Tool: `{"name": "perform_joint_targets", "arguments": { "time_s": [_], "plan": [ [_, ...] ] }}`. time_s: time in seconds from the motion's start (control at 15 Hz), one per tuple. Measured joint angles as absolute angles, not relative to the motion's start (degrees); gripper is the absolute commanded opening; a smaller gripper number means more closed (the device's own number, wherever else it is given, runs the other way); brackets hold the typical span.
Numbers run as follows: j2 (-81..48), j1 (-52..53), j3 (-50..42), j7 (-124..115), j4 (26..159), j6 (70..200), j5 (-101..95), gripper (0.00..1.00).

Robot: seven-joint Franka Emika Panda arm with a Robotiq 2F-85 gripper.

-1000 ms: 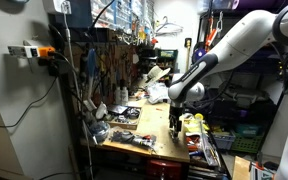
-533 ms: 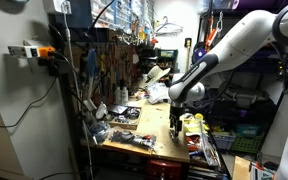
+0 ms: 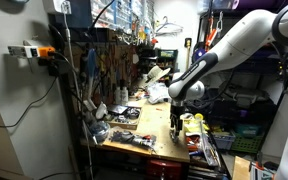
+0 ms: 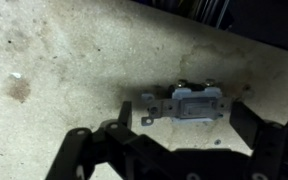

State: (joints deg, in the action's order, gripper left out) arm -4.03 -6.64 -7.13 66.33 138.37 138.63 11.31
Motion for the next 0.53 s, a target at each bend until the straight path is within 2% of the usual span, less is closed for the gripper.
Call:
{"name": "perform_joint_targets", "arguments": {
  "time_s": [0.2,0.53],
  "plan": [
    [-4.22,-7.04,-7.13,66.46,137.56,137.66,11.53,0.97],
    [-5.29,-7.36,-7.12,66.83,136.31,137.0,12.05,0.99]
  ]
}}
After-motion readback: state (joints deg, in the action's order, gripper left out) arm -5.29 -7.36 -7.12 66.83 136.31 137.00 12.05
